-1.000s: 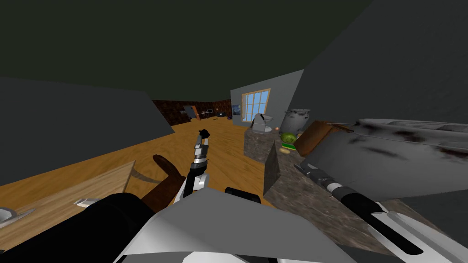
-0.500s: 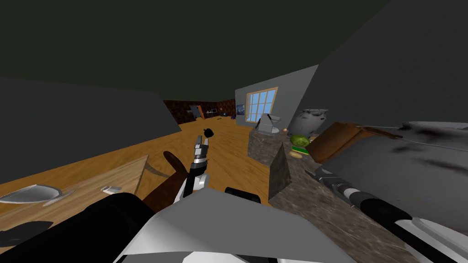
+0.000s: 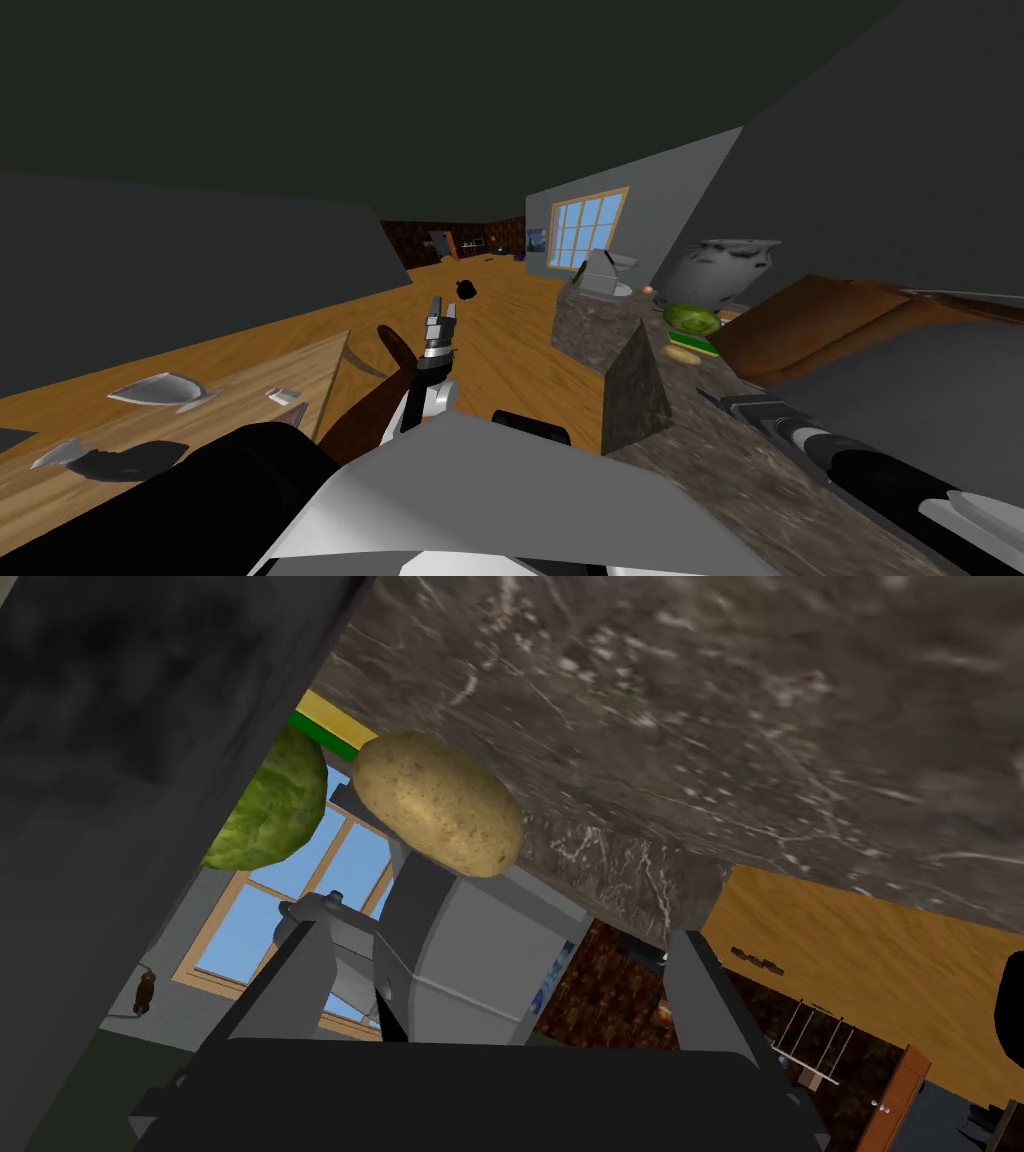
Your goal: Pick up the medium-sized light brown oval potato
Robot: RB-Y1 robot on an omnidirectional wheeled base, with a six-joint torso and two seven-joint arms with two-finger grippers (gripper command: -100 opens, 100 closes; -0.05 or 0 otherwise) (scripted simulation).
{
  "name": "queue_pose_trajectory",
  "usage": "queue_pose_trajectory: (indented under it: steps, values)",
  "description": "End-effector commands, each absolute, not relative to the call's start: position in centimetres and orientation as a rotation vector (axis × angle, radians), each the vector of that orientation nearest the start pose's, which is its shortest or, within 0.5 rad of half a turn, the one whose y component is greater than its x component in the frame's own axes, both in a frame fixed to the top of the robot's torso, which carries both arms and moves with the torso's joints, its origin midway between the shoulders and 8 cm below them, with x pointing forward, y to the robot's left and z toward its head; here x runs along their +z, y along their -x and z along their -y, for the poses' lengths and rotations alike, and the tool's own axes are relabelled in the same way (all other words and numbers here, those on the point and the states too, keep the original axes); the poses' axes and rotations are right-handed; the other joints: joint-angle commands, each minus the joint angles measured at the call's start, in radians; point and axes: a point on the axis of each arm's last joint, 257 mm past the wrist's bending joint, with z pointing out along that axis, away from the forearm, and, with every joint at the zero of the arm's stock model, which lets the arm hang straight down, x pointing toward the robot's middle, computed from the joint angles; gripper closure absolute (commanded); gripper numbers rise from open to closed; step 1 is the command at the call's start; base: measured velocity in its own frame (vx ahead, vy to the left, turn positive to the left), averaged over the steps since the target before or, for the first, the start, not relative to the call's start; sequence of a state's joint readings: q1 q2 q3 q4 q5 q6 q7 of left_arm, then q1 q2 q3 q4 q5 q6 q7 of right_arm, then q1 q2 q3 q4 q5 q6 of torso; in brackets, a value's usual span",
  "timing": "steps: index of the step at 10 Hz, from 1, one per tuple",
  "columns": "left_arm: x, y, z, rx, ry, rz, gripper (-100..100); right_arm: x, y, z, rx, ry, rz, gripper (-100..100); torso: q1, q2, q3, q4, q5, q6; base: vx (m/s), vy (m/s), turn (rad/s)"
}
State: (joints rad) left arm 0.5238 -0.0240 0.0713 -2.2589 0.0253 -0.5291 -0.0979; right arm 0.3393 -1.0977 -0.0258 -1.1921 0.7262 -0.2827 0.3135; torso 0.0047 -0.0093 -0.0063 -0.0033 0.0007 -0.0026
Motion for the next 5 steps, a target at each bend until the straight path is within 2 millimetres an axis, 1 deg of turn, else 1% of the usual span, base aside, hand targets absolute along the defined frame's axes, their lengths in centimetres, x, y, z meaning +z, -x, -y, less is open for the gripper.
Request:
queue_pose_trajectory:
  steps: [1, 2, 3, 4, 5]
  values:
    - [1.4, -33.5, -31.1, -1.142, 0.654, -0.607, 0, -29.3, -35.4, 66.8, -0.523, 0.408, -2.129, -100, 0.0, 0.0, 0.0, 0.0, 0.0, 0.0, 0.034, 0.061, 0.07]
    - [1.4, -33.5, -31.1, -1.141, 0.654, -0.607, 0, -29.1, -34.5, 68.9, -0.597, 0.44, -2.158, -100, -0.001, 0.001, 0.0, 0.0, 0.0, 0.001, 0.045, 0.072, 0.203]
    - [1.4, -33.5, -31.1, -1.142, 0.654, -0.607, 0, -29.3, -34.2, 69.3, -0.604, 0.434, -2.164, -100, -0.001, 0.0, 0.0, 0.0, 0.0, 0.0, 0.033, 0.055, 0.067]
    - [1.4, -33.5, -31.1, -1.141, 0.654, -0.607, 0, -29.1, -32.9, 71.6, -0.681, 0.459, -2.197, -100, -0.002, 0.001, 0.0, 0.0, 0.0, 0.001, 0.029, 0.068, 0.122]
    - [1.4, -33.5, -31.1, -1.142, 0.654, -0.607, 0, -28.9, -32.1, 73.2, -0.743, 0.493, -2.218, -100, -0.001, 0.001, 0.001, 0.0, 0.0, 0.0, 0.07, 0.086, 0.255]
